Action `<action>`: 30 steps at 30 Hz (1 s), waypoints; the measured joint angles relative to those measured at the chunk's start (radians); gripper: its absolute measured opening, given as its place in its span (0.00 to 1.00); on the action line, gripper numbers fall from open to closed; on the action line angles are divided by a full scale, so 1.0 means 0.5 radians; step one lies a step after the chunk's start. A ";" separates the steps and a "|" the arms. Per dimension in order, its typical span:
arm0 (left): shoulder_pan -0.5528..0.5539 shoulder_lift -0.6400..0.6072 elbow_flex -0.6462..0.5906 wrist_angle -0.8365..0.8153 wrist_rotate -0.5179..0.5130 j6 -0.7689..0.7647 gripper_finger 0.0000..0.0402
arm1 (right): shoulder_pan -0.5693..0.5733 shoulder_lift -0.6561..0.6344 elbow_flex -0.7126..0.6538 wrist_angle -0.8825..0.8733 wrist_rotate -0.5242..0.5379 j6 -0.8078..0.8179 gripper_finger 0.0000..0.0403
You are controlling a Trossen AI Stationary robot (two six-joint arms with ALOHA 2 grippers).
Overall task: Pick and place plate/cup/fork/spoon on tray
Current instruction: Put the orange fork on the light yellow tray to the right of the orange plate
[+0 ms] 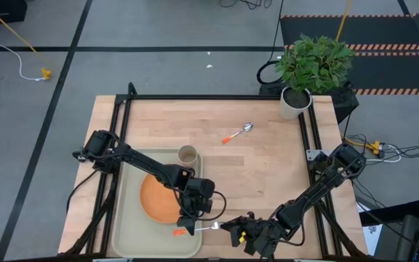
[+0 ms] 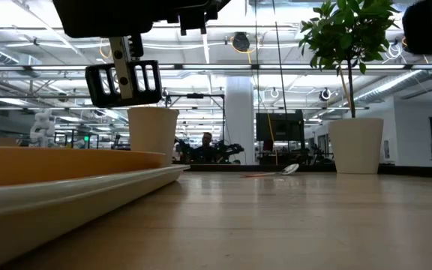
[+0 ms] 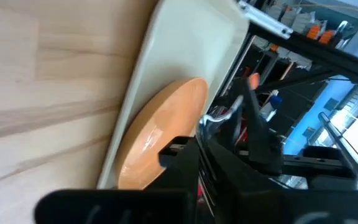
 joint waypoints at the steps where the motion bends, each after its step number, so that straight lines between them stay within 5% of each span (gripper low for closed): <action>1: 0.000 0.000 0.000 0.006 0.000 -0.006 0.04 | 0.000 0.002 -0.009 0.001 0.008 0.000 0.01; 5: -0.004 -0.011 -0.001 0.119 -0.060 0.003 0.09 | 0.005 0.000 -0.043 0.004 0.015 0.092 0.01; 15: 0.007 -0.197 0.002 0.148 -0.558 0.184 0.45 | 0.083 0.000 -0.063 0.002 0.029 0.730 0.00; 23: -0.114 -0.527 0.002 -0.081 -1.437 0.576 0.48 | 0.148 0.000 -0.063 -0.060 0.229 1.467 0.00; 30: -0.372 -0.510 0.001 -0.092 -2.073 0.637 0.47 | 0.159 0.000 -0.063 -0.137 0.277 1.865 0.00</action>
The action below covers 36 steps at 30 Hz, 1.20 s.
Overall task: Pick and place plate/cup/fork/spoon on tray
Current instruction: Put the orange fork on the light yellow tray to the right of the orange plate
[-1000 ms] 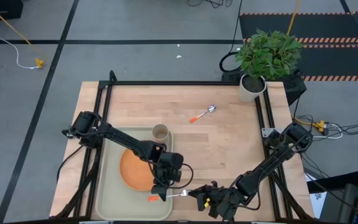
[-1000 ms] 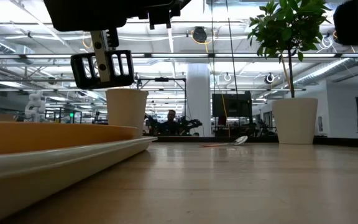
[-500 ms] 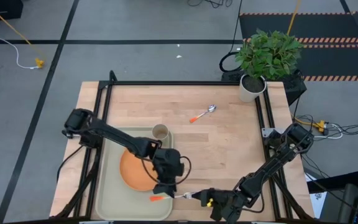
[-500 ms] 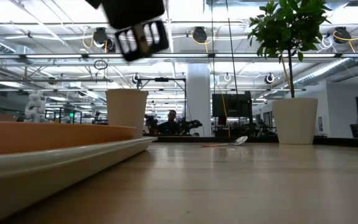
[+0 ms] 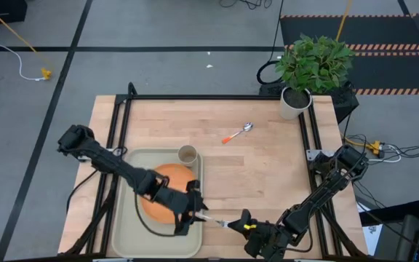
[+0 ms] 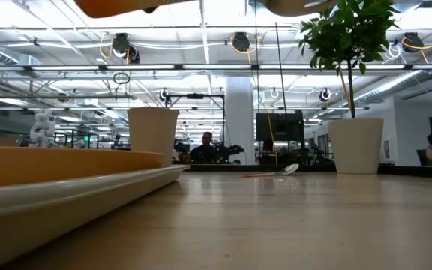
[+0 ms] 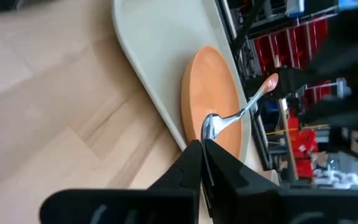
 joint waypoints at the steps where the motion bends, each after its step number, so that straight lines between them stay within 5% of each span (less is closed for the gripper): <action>1: -0.021 0.015 0.001 -0.004 -0.054 -0.035 0.47 | 0.001 0.000 0.000 0.005 -0.001 0.032 0.00; 8: -0.070 0.093 -0.002 0.022 -0.180 -0.131 0.54 | -0.005 0.000 0.000 0.000 -0.012 0.111 0.00; 18: 0.004 0.266 -0.003 0.150 0.046 -0.216 0.56 | -0.045 0.000 0.000 0.001 -0.172 0.075 0.00; 36: 0.033 0.312 -0.002 0.152 0.092 -0.271 0.22 | -0.070 0.000 0.000 0.000 -0.176 0.023 0.00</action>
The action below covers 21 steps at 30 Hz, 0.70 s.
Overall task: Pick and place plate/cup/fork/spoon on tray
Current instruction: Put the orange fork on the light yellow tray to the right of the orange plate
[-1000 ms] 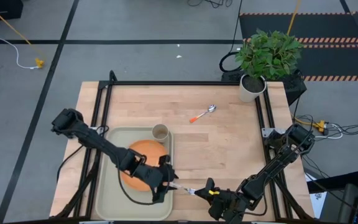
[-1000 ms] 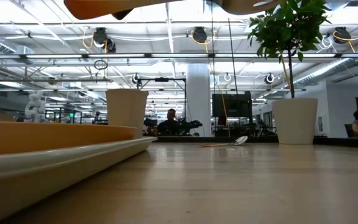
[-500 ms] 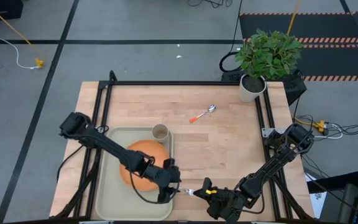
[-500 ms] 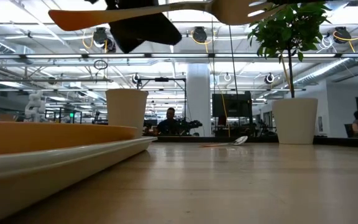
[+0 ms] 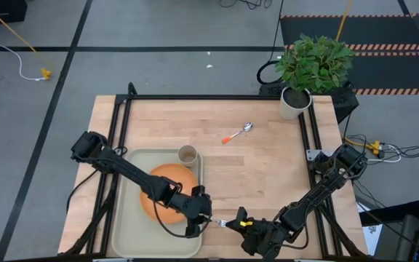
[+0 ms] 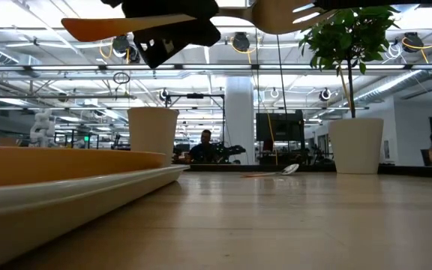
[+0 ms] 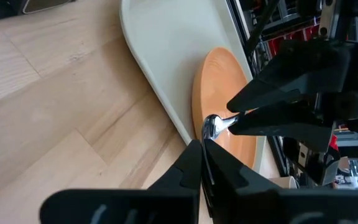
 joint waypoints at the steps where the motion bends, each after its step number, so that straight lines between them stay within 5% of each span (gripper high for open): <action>1: 0.000 0.000 0.000 -0.001 0.000 -0.001 0.21 | 0.000 0.000 0.000 0.000 0.000 0.000 0.00; 13: -0.014 0.000 0.001 0.007 0.044 0.023 0.03 | -0.001 0.000 0.000 -0.012 0.001 -0.003 0.00; 21: -0.079 0.000 0.002 0.007 -0.033 0.026 0.03 | 0.008 0.000 0.000 0.113 0.001 0.064 0.08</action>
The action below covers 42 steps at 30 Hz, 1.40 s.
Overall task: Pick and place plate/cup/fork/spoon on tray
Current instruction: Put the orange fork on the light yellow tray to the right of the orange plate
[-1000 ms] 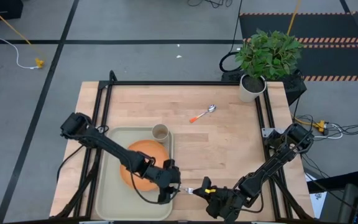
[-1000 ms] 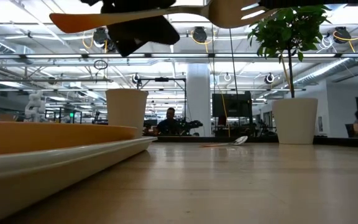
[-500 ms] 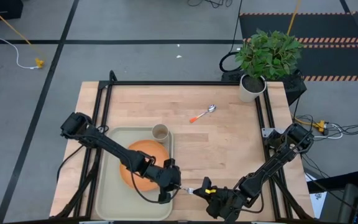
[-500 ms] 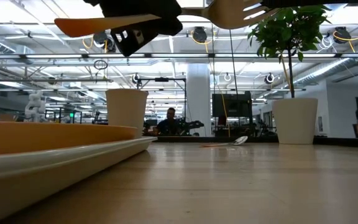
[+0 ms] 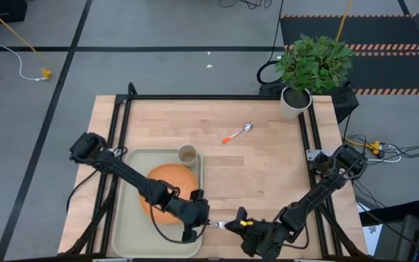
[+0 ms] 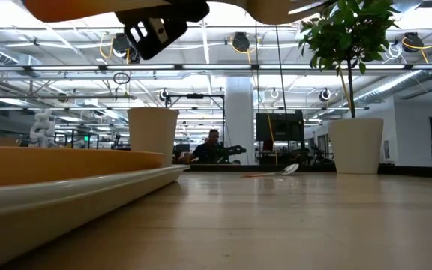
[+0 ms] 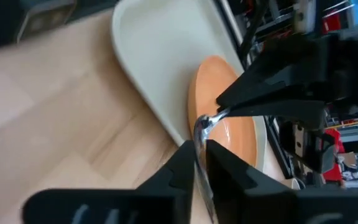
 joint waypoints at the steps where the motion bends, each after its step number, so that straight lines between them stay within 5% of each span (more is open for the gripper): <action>1: -0.017 0.000 0.000 -0.002 -0.029 0.000 0.03 | 0.008 0.000 0.000 0.026 0.001 0.009 0.10; 14: -0.437 0.000 -0.001 -0.127 -0.530 -0.089 0.03 | 0.119 -0.045 0.000 0.438 0.008 0.188 0.39; 28: -0.953 0.000 -0.005 -0.734 -0.969 -0.662 0.03 | 0.164 -0.069 0.000 0.428 0.010 0.632 0.39; 42: -0.990 -0.001 -0.506 -0.203 -1.024 -0.706 0.03 | 0.252 -0.069 0.000 0.525 0.003 0.833 0.39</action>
